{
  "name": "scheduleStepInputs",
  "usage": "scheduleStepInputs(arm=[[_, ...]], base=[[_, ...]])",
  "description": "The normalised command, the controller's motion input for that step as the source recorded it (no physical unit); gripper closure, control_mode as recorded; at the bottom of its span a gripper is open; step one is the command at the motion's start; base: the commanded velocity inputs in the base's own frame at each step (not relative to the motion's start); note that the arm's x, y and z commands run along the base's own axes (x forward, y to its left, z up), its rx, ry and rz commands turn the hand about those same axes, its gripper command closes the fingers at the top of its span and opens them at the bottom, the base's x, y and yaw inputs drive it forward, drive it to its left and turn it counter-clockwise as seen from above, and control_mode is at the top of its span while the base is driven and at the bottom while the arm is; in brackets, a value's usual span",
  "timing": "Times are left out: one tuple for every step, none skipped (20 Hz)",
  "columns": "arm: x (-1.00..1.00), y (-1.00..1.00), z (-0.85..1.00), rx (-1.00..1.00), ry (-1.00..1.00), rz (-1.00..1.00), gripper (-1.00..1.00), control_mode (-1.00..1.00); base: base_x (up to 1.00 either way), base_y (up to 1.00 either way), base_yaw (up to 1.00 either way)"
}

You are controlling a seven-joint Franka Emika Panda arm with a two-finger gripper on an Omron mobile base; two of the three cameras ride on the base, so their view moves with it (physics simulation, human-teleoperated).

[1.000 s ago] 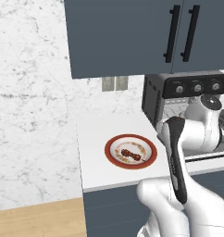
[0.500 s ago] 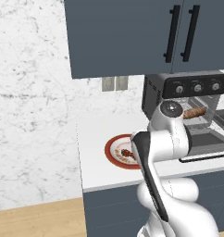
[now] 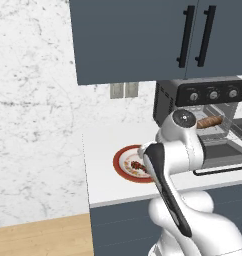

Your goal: Pick up the kebab skewer and baguette bread, and place them inside the toaster oven. Close the toaster oven door and start by setting the timer.

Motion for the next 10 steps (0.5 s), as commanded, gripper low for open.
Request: scheduleStepInputs(arm=[[0.36, 0.0, 0.0, 0.0, 0.08, 0.19, -1.0, -1.0], [0.33, 0.0, 0.0, 0.0, 0.13, 0.18, -1.0, -1.0], [0.33, 0.0, -0.04, 0.0, 0.14, 0.18, -1.0, -1.0], [0.31, 0.0, -0.09, 0.0, 0.21, 0.17, -1.0, -1.0], [0.38, 0.0, -0.19, 0.0, 0.28, 0.14, -1.0, -1.0], [0.32, 0.0, -0.26, 0.0, 0.27, 0.12, -1.0, -1.0], [0.3, 0.0, -0.27, -0.06, 0.23, 0.09, -1.0, -1.0], [0.31, 0.01, -0.41, -0.13, 0.2, 0.11, -1.0, -1.0], [0.24, 0.0, -0.37, -0.15, 0.23, 0.12, -1.0, -1.0], [0.21, 0.0, -0.4, -0.15, 0.25, 0.11, -1.0, -1.0]], base=[[0.0, 0.0, 0.0], [0.0, 0.0, 0.0], [0.0, 0.0, 0.0], [0.0, 0.0, 0.0], [0.0, 0.0, 0.0], [0.0, 0.0, 0.0], [0.0, 0.0, 0.0], [0.0, 0.0, 0.0], [0.0, 0.0, 0.0], [0.0, 0.0, 0.0]])
